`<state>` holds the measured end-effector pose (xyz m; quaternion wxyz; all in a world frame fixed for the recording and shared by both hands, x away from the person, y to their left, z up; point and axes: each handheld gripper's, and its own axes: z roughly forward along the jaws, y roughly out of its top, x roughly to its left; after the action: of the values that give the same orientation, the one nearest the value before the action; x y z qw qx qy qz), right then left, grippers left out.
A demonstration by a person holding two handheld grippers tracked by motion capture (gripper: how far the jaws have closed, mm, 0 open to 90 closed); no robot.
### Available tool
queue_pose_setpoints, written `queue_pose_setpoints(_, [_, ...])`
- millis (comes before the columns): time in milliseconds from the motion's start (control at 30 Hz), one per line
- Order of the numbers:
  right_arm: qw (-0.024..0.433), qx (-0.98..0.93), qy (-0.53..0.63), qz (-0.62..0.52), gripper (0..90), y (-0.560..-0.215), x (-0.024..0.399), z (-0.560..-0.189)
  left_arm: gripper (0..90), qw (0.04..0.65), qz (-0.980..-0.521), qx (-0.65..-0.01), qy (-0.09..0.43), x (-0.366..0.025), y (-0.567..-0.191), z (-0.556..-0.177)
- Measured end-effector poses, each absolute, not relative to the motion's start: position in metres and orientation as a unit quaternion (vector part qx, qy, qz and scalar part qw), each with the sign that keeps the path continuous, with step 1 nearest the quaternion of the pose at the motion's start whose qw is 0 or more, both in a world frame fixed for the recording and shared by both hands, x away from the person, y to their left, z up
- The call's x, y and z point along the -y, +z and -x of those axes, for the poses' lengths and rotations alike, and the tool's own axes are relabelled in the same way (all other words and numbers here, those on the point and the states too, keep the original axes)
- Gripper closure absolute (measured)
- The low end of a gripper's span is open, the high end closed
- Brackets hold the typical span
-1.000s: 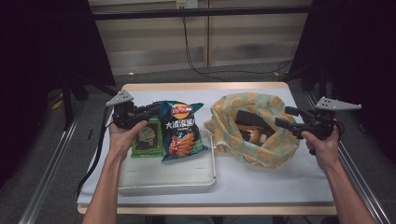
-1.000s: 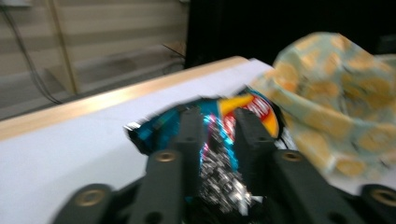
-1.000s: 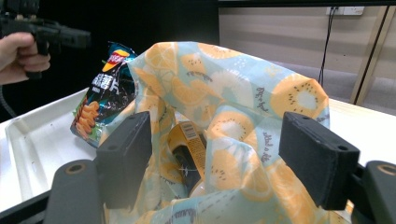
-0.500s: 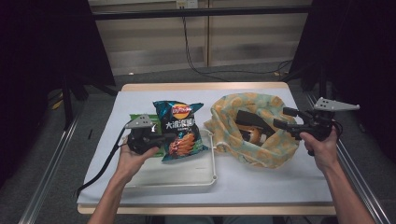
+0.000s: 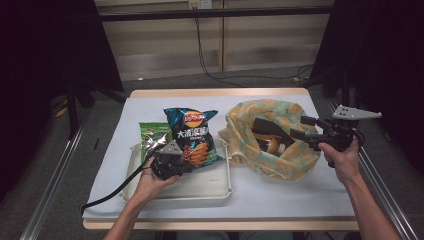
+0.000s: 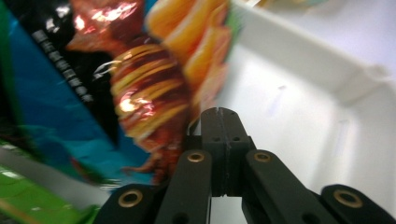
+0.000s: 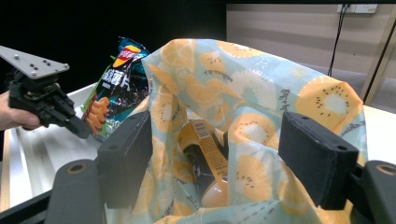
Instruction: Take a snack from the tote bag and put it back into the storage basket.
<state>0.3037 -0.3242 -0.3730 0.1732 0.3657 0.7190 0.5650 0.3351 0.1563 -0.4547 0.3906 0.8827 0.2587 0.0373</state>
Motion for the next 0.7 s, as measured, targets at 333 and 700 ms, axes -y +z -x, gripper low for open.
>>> queue_pose_setpoints(333, [0.174,-0.720,0.564,-0.366,25.5,-0.373,0.324,-0.304,90.0,0.373,-0.883,-0.285,0.024,-0.159,-0.455,-0.350])
queue_pose_setpoints(700, [0.174,-0.723,0.560,-0.364,25.6,-0.374,0.322,-0.304,90.0,0.367,-0.883,-0.290,0.035,-0.156,-0.455,-0.358])
